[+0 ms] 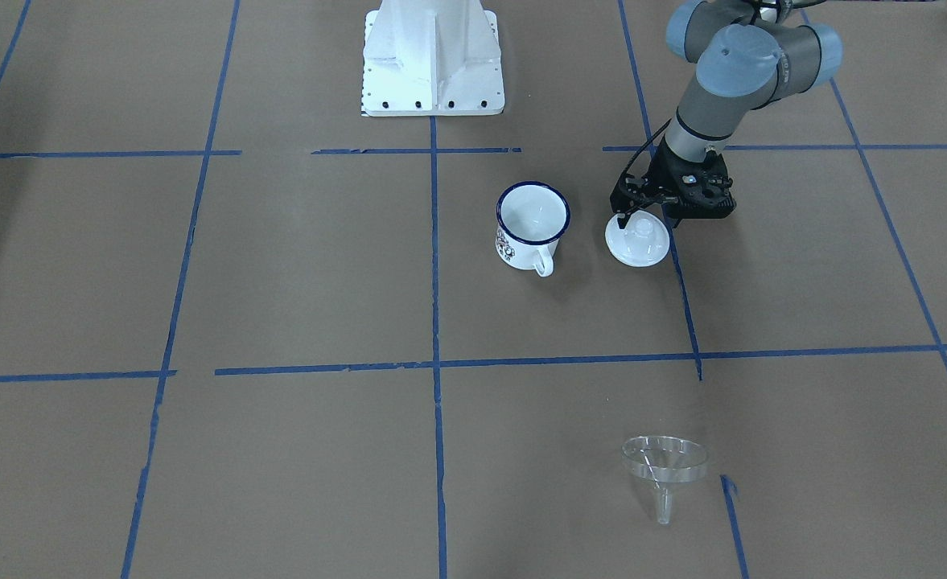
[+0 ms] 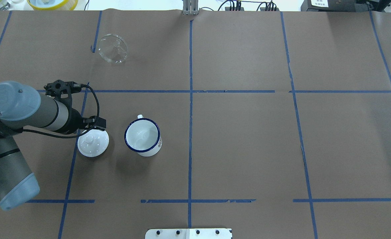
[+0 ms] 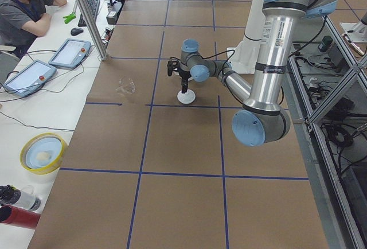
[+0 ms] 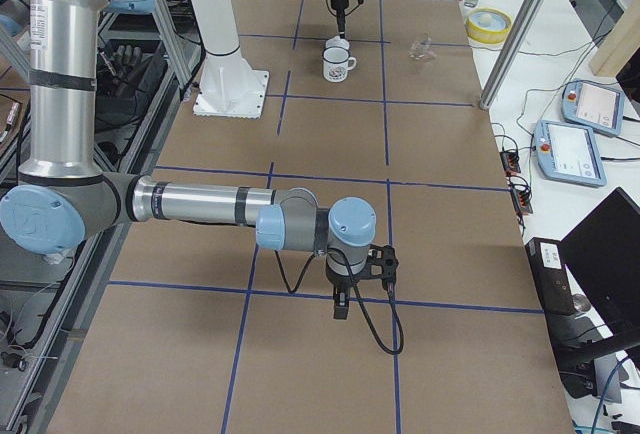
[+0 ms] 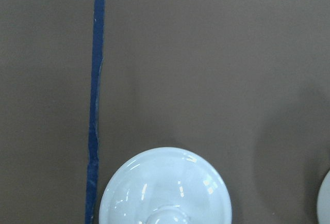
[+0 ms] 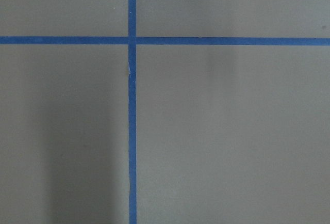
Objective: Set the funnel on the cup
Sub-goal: 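Open the left gripper and move it to the glass funnel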
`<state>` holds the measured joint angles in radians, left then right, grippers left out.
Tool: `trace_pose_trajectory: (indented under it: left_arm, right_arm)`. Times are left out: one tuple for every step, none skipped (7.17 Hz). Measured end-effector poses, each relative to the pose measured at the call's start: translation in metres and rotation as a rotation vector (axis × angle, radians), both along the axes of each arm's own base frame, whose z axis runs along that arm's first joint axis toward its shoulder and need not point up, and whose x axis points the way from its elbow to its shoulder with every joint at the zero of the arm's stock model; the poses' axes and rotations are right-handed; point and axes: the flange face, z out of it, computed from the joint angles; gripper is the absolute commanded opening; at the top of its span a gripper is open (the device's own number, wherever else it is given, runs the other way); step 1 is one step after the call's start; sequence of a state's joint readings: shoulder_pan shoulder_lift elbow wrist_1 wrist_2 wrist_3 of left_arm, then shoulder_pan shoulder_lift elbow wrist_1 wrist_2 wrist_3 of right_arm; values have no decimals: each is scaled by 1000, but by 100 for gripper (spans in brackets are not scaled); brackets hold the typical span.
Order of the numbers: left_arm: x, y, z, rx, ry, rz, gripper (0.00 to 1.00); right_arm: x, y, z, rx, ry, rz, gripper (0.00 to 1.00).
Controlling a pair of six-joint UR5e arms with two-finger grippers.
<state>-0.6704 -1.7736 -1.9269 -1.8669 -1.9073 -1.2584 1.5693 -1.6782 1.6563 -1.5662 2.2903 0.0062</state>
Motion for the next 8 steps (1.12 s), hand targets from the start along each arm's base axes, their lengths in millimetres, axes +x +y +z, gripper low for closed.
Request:
trace_pose_trajectory:
  left_arm:
    - [-18,-25,-24,-42,51,-122,100]
    - [-37,-47,-45,-96,112,-258,100]
    - [-54,-66,-61,-165,201,-426,100]
    - [-62,-83,-68,-225,311,-588,100]
    - [-60,-102,-69,-276,404,-715,100]
    - [-51,-124,-67,-324,462,-821,100]
    - [-39,-144,-63,-363,486,-889,100]
    - [-25,-164,-57,-393,496,-935,100]
  right_arm:
    - [0,0,0,0,0,0,100]
    - [0,0,0,0,0,0,100]
    - [0,0,0,0,0,0,100]
    - [0,0,0,0,0,0,100]
    - [0,0,0,0,0,0,100]
    - [0,0,0,0,0,0,100]
    - [0,0,0,0,0,0,100]
    - [0,0,0,0,0,0,100]
